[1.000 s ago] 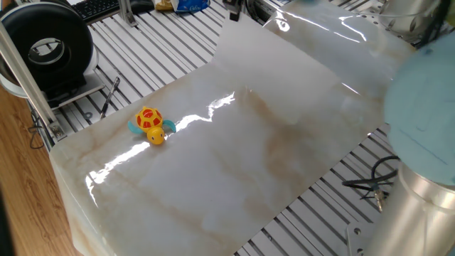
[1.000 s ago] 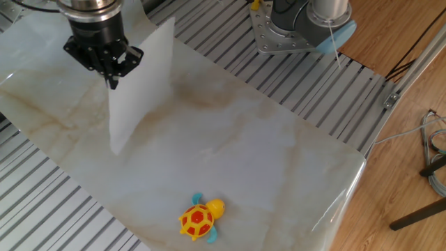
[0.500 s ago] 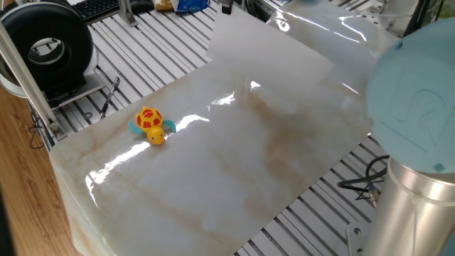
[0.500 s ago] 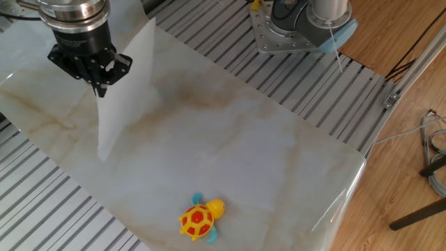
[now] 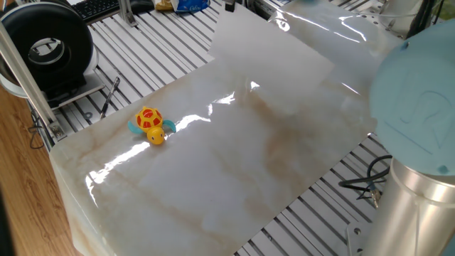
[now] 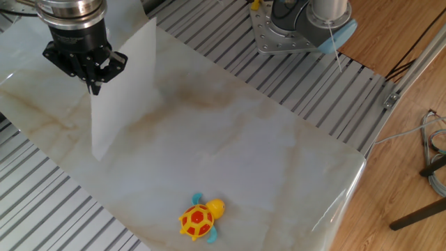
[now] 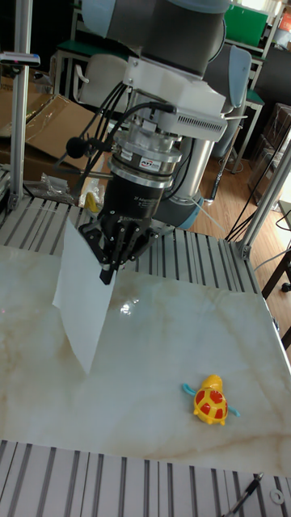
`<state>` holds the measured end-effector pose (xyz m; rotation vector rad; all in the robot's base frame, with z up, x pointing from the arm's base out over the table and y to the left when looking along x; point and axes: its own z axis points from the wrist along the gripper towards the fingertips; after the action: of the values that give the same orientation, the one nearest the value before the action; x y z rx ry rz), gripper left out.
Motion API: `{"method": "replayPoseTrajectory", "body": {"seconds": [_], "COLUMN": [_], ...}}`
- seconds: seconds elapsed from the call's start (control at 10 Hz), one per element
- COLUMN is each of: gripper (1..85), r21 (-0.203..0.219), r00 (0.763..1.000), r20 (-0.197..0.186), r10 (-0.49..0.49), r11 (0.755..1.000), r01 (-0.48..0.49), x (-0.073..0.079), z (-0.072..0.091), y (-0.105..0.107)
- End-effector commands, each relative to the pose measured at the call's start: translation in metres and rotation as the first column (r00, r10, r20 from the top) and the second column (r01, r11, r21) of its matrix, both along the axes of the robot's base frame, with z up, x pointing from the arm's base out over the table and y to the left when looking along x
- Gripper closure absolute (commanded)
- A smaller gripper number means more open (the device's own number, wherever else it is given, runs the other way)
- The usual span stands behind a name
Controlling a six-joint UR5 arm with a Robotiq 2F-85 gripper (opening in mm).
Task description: Flip over and spread out the paper that is laid flat on the table
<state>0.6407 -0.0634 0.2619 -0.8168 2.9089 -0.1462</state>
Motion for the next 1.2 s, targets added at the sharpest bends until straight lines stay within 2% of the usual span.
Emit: {"method": "replayPoseTrajectory", "body": {"seconds": [0.0, 0.2, 0.5, 0.6, 0.7, 0.9, 1.1], "gripper": [84.7, 84.7, 84.7, 84.7, 84.7, 84.7, 84.7], "r21": [0.001, -0.035, -0.04, -0.023, 0.038, 0.124, 0.149], "r00": [0.999, 0.998, 0.998, 0.998, 1.0, 0.999, 0.998], "r20": [0.016, 0.011, 0.013, 0.019, 0.024, 0.012, 0.012], "r10": [0.036, 0.067, 0.067, 0.058, 0.011, -0.052, -0.063], "r11": [0.999, 0.997, 0.997, 0.998, 0.999, 0.991, 0.987], "r01": [-0.036, -0.066, -0.066, -0.058, -0.012, 0.05, 0.061], "x": [0.002, 0.0, 0.002, 0.005, 0.008, 0.008, 0.012], "z": [-0.005, -0.006, -0.011, -0.014, -0.018, -0.023, -0.032], "y": [-0.009, -0.019, -0.02, -0.016, -0.002, 0.018, 0.025]}}
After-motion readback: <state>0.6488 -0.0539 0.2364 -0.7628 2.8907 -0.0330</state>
